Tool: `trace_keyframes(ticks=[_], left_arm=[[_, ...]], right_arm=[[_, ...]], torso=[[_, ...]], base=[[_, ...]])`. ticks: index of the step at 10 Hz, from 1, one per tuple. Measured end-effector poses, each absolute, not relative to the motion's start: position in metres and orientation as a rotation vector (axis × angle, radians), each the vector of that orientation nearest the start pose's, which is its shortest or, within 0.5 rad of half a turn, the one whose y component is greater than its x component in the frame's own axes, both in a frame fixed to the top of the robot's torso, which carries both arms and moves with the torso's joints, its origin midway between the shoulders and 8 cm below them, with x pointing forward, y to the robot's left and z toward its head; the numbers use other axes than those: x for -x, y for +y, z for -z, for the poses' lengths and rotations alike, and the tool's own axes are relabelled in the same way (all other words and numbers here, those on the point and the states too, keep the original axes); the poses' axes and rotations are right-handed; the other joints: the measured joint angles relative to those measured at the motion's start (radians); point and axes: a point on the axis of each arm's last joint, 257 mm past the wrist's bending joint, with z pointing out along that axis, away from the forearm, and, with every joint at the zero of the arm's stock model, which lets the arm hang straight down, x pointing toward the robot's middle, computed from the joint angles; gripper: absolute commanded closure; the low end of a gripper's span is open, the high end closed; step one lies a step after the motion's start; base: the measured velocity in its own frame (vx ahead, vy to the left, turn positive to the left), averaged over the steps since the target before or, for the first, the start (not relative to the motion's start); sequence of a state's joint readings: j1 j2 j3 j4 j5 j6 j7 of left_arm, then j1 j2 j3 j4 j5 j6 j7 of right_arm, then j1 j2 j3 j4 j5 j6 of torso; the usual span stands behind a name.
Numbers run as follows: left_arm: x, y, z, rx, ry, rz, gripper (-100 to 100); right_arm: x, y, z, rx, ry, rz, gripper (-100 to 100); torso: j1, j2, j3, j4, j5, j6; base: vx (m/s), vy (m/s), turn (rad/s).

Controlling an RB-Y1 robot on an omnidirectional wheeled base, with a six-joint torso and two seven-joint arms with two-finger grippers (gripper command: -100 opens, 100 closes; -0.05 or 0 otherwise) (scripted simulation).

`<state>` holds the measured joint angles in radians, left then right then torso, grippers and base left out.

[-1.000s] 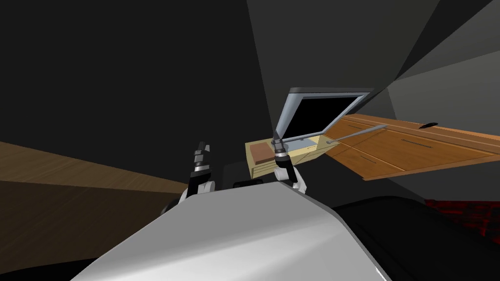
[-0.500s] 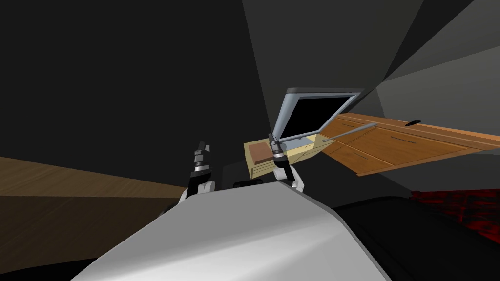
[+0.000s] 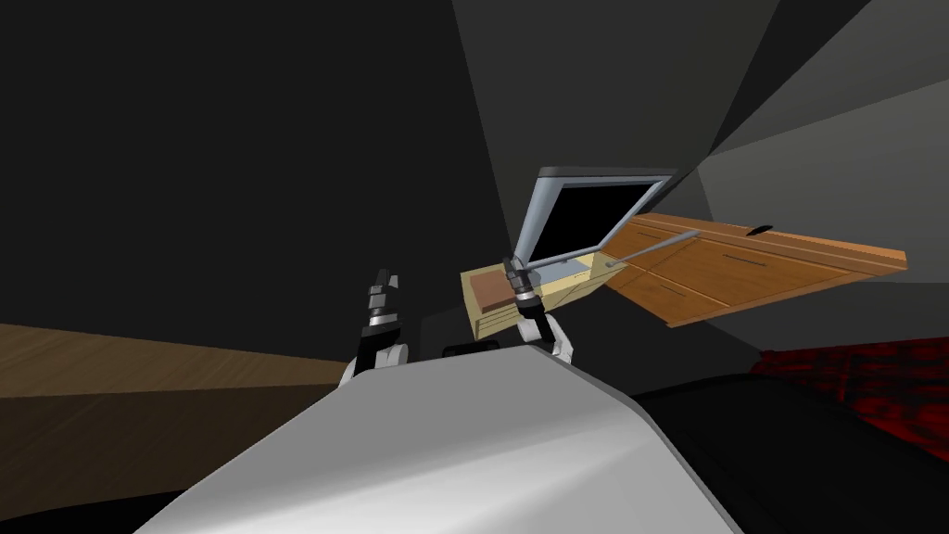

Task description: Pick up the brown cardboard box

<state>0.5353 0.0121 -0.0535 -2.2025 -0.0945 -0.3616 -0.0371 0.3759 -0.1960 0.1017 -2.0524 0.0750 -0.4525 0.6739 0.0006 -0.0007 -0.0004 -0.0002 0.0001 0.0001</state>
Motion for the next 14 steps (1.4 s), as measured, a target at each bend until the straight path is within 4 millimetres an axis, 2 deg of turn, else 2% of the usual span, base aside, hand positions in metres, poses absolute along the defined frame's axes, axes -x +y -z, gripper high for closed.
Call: trace_keyframes(ticks=[5,14], left_arm=[[-0.377,0.262,0.054,0.774,0.863,1.185,0],[-0.377,0.262,0.054,0.774,0.863,1.185,0]], right_arm=[[-0.409,-0.211,0.074,-0.131,1.068,-0.6,-100],[-0.419,-0.19,0.118,0.082,1.136,-0.37,-100]], torso=[[0.0,0.0,0.0,0.0,0.0,0.0],[0.0,0.0,0.0,0.0,0.0,0.0]], base=[[0.006,0.005,-0.048],[0.006,0.007,-0.066]])
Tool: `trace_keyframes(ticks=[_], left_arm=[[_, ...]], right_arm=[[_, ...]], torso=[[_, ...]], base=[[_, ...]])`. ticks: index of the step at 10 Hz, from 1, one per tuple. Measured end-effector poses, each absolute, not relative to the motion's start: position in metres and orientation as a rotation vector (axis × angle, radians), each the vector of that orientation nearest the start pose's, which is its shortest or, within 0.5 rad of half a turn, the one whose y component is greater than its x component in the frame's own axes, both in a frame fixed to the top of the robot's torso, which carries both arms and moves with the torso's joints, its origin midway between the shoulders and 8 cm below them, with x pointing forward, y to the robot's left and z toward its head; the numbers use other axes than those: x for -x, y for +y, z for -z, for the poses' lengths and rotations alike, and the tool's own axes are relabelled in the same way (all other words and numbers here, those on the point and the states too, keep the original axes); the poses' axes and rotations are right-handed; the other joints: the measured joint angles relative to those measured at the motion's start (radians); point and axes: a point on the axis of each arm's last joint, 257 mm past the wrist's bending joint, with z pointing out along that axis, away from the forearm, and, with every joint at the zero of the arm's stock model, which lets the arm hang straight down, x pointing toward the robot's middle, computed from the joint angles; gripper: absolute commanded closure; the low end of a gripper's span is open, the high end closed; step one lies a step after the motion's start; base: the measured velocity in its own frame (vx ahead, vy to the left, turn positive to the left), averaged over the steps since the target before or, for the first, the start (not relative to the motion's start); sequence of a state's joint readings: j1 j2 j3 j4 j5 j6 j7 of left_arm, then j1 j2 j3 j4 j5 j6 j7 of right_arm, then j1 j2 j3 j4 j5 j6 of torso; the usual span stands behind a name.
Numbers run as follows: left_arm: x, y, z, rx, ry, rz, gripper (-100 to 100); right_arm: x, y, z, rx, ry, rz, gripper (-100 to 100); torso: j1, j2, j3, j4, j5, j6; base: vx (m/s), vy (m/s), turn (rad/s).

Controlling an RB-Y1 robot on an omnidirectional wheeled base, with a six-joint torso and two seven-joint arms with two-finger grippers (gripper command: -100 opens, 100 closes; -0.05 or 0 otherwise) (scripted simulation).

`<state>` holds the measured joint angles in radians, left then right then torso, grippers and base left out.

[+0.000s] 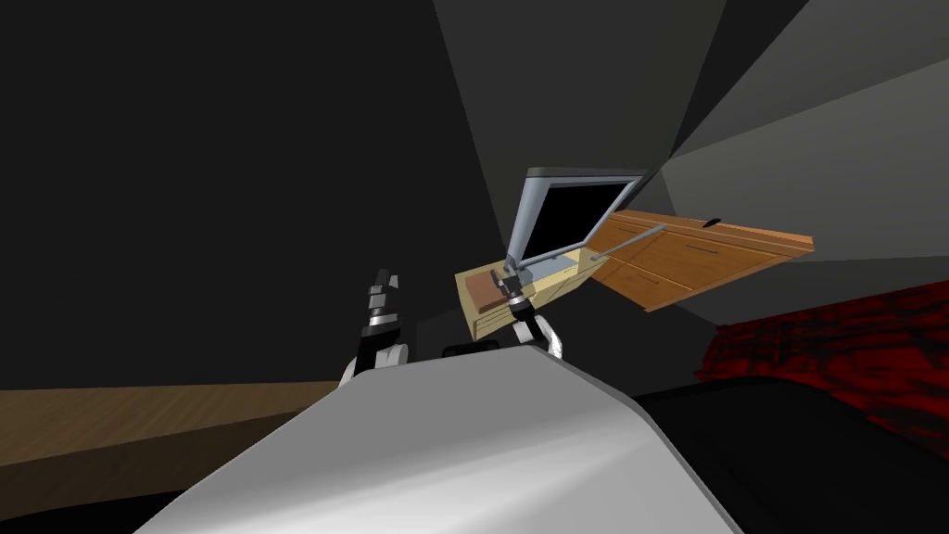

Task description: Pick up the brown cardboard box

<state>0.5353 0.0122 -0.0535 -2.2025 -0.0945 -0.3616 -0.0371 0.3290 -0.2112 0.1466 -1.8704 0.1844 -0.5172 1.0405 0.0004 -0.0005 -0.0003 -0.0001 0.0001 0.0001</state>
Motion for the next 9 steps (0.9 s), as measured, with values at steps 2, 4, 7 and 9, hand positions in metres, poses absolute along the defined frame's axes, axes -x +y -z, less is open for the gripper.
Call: trace_keyframes(ticks=[2,4,7,9], left_arm=[[-0.377,0.262,0.054,0.774,0.863,1.185,0],[-0.377,0.262,0.054,0.774,0.863,1.185,0],[-0.377,0.262,0.054,0.774,0.863,1.185,0],[-0.377,0.262,0.054,0.774,0.863,1.185,0]], right_arm=[[-0.421,-0.188,0.125,0.121,1.139,-0.325,-100],[-0.424,-0.183,0.137,0.176,1.153,-0.274,-100],[-0.427,-0.177,0.151,0.248,1.163,-0.208,-100],[-0.428,-0.173,0.161,0.295,1.169,-0.167,-100]], torso=[[0.0,0.0,0.0,0.0,0.0,0.0],[0.0,0.0,0.0,0.0,0.0,0.0],[0.0,0.0,0.0,0.0,0.0,0.0],[0.0,0.0,0.0,0.0,0.0,0.0]], base=[[0.005,0.006,-0.047],[0.005,0.008,-0.037],[0.006,0.006,-0.057],[0.007,0.009,-0.087]])
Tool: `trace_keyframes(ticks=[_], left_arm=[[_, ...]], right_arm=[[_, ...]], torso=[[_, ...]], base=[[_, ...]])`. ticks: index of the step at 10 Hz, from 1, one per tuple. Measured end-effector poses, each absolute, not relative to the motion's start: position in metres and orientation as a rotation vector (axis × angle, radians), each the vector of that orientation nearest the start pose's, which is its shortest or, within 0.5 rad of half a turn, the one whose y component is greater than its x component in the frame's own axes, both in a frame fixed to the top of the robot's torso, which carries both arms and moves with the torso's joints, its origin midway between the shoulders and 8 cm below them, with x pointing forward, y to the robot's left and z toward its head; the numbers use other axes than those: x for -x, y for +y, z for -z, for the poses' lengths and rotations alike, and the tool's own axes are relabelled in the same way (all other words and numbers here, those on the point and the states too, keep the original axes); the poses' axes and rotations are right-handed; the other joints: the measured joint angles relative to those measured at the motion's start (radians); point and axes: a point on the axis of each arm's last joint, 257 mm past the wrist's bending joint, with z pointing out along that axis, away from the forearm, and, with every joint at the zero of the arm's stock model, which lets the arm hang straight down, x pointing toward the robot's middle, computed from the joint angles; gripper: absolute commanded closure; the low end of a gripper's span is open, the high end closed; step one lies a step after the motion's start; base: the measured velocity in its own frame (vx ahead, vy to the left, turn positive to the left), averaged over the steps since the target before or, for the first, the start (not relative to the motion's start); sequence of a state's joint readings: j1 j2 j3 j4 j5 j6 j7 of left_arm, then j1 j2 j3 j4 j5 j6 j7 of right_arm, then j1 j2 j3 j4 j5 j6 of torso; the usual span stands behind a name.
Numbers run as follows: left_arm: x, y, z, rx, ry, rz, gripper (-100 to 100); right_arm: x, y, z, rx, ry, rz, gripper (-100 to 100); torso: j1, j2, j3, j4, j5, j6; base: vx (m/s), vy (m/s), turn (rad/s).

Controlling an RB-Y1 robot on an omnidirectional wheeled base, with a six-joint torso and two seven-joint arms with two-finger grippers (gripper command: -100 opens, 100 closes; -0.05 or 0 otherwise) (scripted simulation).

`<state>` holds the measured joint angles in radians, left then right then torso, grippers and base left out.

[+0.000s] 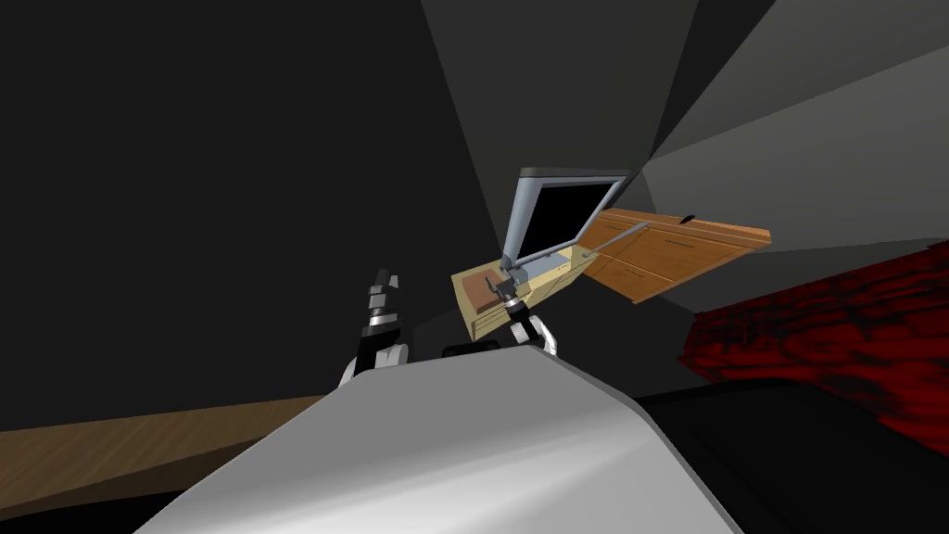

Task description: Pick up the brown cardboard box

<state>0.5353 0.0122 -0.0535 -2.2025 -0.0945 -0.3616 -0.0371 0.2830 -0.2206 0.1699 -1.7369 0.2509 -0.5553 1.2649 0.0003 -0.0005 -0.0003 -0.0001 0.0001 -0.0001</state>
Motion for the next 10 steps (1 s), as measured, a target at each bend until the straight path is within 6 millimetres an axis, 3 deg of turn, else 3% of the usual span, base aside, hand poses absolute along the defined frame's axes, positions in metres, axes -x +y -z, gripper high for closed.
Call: trace_keyframes(ticks=[10], left_arm=[[-0.377,0.262,0.054,0.774,0.863,1.185,0]], right_arm=[[-0.429,-0.156,0.213,0.559,1.175,0.049,-100]], torso=[[0.0,0.0,0.0,0.0,0.0,0.0]], base=[[0.005,0.007,-0.051]])
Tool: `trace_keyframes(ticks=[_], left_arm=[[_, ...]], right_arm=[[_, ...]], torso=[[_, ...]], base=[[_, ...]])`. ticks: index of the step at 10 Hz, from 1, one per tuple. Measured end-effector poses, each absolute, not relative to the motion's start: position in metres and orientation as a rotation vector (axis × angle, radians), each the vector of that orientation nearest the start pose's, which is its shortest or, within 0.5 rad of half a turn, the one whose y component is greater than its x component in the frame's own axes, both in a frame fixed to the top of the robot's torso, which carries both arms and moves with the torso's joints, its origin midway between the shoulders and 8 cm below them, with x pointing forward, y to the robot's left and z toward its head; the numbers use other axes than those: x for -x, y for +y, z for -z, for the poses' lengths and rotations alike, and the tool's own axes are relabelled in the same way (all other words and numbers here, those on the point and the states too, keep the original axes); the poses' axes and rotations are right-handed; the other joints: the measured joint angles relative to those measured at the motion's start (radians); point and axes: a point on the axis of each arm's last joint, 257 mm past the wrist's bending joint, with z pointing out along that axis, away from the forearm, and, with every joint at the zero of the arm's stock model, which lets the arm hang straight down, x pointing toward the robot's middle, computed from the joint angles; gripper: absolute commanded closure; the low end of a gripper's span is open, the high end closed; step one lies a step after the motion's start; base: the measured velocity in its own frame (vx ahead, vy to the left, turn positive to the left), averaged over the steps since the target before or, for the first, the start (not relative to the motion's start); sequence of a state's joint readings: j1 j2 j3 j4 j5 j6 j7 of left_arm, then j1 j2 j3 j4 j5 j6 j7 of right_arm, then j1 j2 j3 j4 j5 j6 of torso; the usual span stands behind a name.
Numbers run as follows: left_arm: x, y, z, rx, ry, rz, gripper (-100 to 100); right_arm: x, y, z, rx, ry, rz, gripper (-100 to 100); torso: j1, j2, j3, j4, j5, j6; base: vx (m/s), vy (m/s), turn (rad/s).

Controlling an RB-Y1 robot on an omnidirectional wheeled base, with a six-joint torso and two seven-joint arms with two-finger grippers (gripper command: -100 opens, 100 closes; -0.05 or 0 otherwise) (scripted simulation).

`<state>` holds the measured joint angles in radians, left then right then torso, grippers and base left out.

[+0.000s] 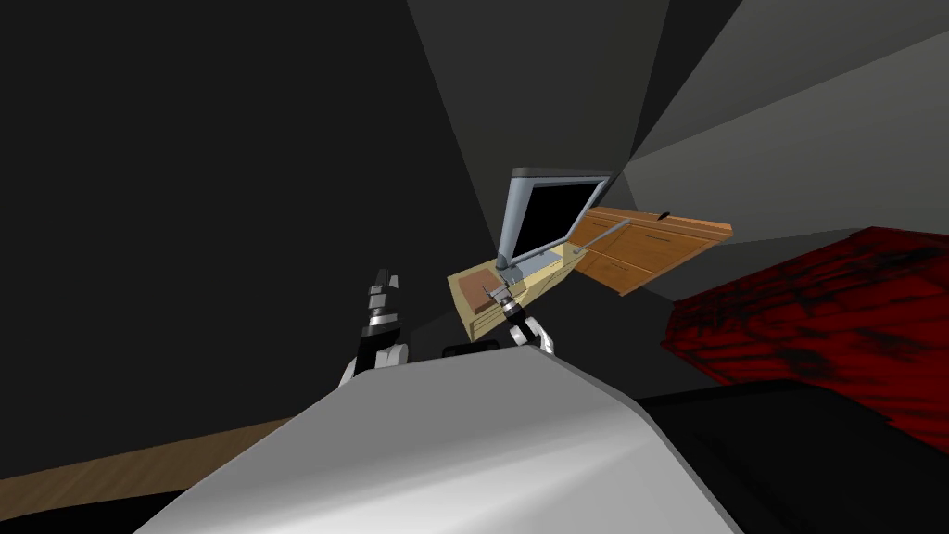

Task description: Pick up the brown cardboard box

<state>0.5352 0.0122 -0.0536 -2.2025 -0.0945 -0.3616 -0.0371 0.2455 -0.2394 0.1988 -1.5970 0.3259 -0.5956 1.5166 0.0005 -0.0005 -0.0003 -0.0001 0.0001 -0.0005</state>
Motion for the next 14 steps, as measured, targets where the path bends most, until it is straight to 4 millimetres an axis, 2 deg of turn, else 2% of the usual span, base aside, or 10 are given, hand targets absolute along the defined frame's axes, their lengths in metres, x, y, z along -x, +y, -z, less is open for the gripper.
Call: trace_keyframes(ticks=[1,5,14], left_arm=[[-0.377,0.262,0.054,0.774,0.863,1.185,0],[-0.377,0.262,0.054,0.774,0.863,1.185,0],[-0.377,0.262,0.054,0.774,0.863,1.185,0]], right_arm=[[-0.429,-0.155,0.214,0.574,1.17,0.065,-100],[-0.428,-0.147,0.244,0.718,1.161,0.157,-100],[-0.421,-0.142,0.292,0.984,1.099,0.337,-100]], torso=[[0.0,0.0,0.0,0.0,0.0,0.0],[0.0,0.0,0.0,0.0,0.0,0.0],[0.0,0.0,0.0,0.0,0.0,0.0]], base=[[0.005,0.007,-0.125],[0.006,0.01,-0.051],[0.003,0.009,-0.062]])
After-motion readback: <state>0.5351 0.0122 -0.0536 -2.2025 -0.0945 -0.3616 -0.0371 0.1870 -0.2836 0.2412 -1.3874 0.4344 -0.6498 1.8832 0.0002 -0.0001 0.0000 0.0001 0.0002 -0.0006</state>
